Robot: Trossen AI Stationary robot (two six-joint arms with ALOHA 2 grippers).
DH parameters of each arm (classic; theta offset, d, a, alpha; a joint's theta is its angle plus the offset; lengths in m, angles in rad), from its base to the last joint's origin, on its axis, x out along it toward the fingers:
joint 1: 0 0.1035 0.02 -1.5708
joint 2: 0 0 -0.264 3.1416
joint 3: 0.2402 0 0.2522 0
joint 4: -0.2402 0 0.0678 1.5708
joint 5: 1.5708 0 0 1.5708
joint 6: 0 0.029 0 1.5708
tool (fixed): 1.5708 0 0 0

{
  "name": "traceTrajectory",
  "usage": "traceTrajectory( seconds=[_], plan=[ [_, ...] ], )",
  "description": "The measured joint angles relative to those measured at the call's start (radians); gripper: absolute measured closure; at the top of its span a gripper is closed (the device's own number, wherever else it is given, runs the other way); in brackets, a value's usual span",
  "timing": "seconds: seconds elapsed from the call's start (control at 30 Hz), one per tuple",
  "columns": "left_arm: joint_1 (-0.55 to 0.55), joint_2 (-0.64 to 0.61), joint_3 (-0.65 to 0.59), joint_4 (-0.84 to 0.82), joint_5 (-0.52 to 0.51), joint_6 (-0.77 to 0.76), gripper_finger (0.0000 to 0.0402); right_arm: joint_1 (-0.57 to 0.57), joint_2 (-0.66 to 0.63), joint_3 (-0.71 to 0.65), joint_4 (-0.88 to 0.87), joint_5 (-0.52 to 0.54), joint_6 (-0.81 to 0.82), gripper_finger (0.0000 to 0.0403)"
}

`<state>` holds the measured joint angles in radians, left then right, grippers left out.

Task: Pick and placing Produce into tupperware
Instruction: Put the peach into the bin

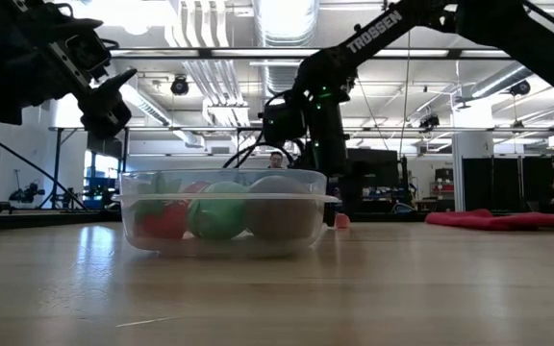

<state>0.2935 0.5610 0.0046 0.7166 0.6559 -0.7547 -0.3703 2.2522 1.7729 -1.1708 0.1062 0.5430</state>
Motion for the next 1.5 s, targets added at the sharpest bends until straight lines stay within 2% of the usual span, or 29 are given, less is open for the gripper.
traceTrajectory(
  seconds=[0.33, 0.83, 1.13, 1.2, 1.3, 1.5],
  plan=[
    [0.001, 0.013, 0.000, 0.001, -0.001, -0.018, 0.0146, -0.034, 0.008, -0.013, 0.034, 0.000, -0.028, 0.0184],
    [0.001, 0.068, 0.000, 0.013, -0.001, -0.024, 0.0146, -0.040, 0.008, -0.015, 0.055, -0.019, -0.046, 0.0300],
    [0.001, 0.047, 0.000, 0.064, -0.001, -0.025, 0.0146, -0.042, -0.031, -0.017, 0.040, -0.047, -0.038, 0.0314],
    [0.001, 0.046, 0.000, 0.063, -0.001, -0.025, 0.0146, -0.036, -0.058, -0.017, 0.026, -0.082, -0.037, 0.0311],
    [0.001, 0.047, 0.000, 0.063, -0.001, -0.025, 0.0146, 0.004, -0.111, -0.017, 0.029, -0.199, -0.065, 0.0310],
    [0.001, 0.047, 0.000, 0.062, -0.001, -0.021, 0.0146, 0.187, -0.210, -0.014, 0.085, -0.462, -0.159, 0.0310]
  ],
)
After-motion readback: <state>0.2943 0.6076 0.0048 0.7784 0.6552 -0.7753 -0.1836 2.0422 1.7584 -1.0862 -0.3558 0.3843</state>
